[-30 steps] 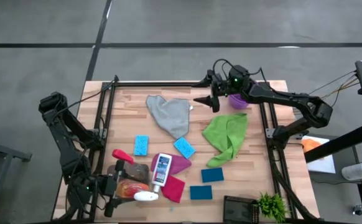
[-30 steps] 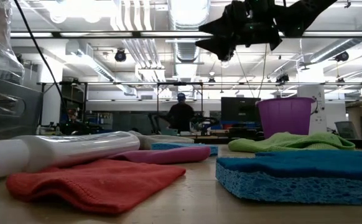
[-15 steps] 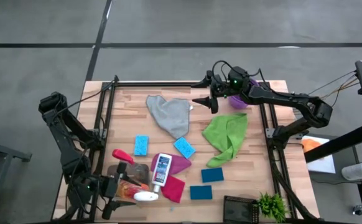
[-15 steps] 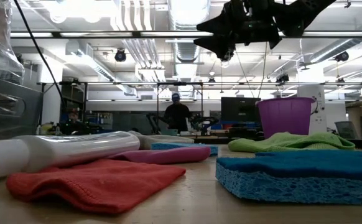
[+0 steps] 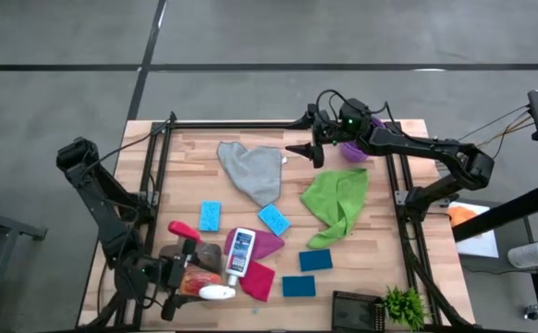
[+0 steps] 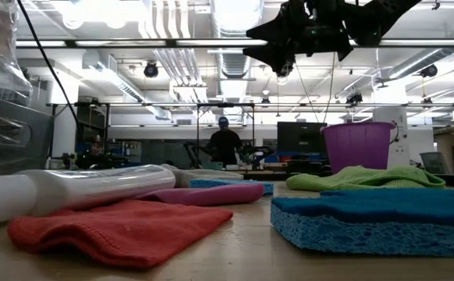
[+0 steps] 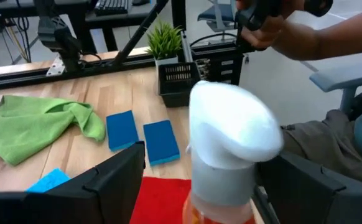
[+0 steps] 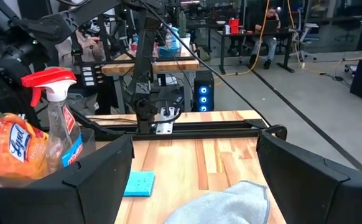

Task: Pick & Place Kitchen Items
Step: Put the orange spray bottle into the gray bin

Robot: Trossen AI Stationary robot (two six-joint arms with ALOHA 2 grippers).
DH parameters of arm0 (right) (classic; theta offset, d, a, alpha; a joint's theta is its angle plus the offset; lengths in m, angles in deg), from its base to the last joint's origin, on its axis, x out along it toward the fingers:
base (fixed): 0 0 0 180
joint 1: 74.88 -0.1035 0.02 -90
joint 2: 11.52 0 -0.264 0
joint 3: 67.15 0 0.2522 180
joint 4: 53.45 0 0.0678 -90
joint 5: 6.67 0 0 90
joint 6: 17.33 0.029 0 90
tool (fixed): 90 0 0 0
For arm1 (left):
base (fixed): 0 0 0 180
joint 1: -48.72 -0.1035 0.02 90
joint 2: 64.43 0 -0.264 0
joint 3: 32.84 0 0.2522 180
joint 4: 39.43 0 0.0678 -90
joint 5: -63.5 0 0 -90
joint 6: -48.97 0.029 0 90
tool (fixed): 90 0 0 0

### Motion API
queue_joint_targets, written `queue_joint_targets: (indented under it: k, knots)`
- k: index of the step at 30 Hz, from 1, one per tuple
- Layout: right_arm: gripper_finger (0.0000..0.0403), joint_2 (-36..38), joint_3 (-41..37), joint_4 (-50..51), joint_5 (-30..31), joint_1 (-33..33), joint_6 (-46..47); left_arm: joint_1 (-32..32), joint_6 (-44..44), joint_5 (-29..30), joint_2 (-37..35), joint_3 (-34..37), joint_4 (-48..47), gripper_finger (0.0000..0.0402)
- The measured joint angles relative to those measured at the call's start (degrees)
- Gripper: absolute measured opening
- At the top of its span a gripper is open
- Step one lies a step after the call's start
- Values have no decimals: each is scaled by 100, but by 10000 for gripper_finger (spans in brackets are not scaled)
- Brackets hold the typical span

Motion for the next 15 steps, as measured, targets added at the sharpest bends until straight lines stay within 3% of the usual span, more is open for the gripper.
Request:
queue_joint_targets:
  k: [15]
  knots:
    - [338,0,0,1,88,0,-11,-312,447,-28,-7,45,439,304]
